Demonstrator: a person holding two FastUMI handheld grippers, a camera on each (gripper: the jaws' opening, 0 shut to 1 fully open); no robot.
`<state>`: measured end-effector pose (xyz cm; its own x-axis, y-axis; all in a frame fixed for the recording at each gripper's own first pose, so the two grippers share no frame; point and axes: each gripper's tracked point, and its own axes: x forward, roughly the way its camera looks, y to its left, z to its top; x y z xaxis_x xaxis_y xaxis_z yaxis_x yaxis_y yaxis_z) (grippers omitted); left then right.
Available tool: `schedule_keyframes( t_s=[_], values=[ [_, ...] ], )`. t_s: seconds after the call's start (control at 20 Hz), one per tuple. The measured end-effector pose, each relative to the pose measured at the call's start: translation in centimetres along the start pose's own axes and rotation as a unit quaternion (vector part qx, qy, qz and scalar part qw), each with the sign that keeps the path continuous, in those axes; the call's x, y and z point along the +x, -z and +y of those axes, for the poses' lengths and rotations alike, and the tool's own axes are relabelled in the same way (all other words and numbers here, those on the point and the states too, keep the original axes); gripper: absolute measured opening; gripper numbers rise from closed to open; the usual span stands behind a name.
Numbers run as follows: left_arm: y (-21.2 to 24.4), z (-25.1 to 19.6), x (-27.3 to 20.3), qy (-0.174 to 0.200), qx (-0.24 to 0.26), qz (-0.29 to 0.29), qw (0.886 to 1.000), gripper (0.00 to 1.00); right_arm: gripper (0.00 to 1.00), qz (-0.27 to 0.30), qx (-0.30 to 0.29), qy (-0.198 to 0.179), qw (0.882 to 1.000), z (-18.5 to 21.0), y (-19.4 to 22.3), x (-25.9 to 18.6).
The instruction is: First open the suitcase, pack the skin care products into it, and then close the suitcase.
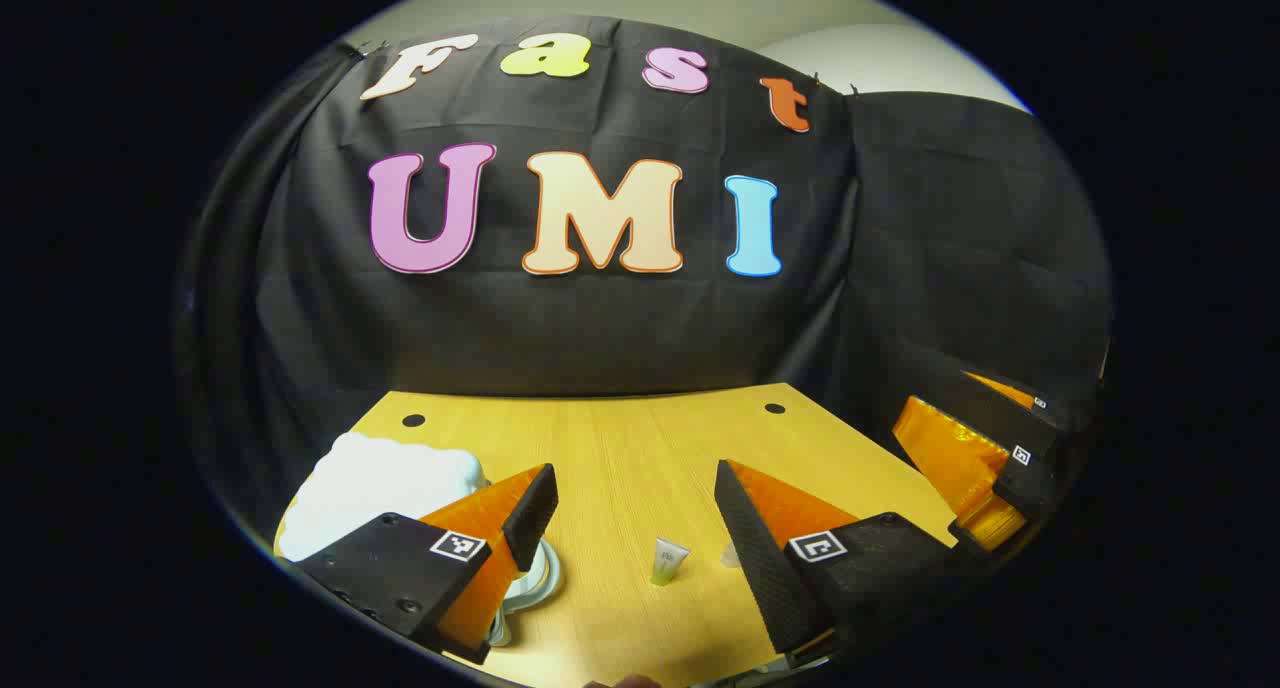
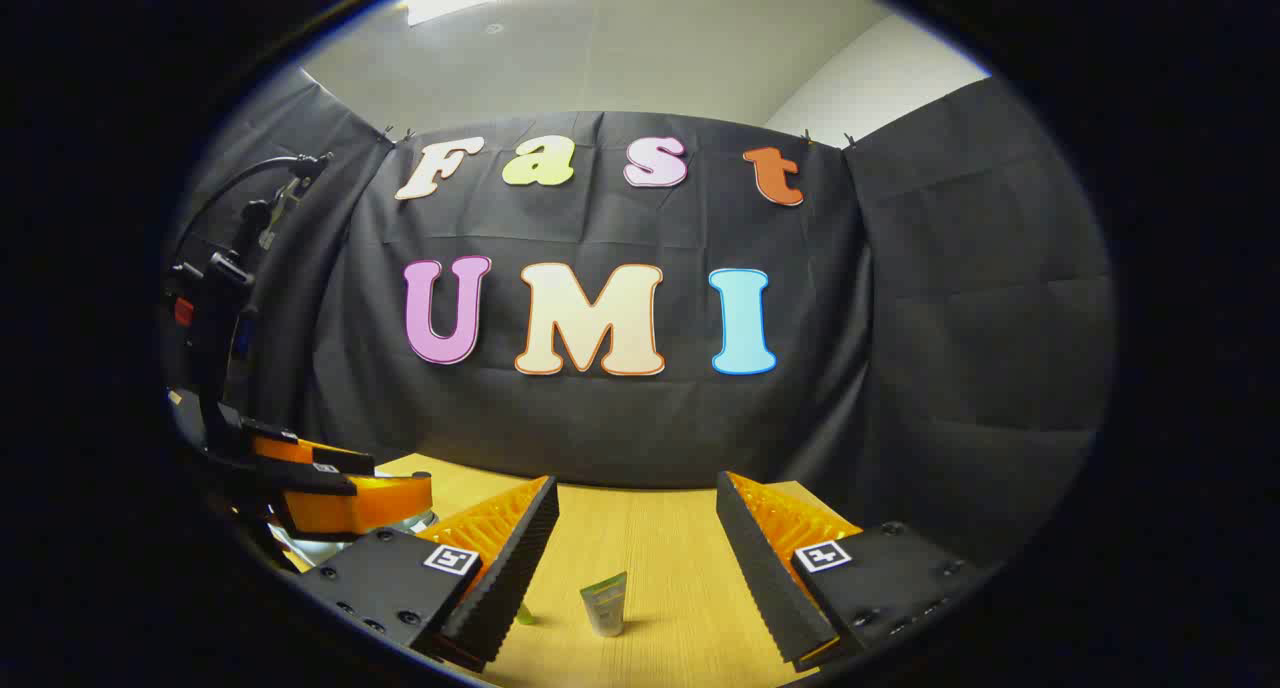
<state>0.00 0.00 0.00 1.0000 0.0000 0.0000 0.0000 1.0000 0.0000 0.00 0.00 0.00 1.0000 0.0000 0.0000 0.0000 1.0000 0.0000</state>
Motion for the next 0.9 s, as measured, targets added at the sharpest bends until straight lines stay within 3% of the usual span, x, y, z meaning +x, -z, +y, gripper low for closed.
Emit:
schedule_keyframes(
  t_s=[0.45, 0.9],
  values=[
    [2.8, 5.1, -0.3, -0.068, -0.055, 0.059, 0.994, 0.94, 0.98, 0.01, 0.002, -0.031, 0.999, 1.5, 1.0, -0.3],
    [5.1, 7.1, 2.9, -0.049, -0.109, 0.189, 0.975, 0.95, 0.98, 0.019, -0.017, -0.04, 0.999, 1.2, 1.5, -1.1]
  ],
)
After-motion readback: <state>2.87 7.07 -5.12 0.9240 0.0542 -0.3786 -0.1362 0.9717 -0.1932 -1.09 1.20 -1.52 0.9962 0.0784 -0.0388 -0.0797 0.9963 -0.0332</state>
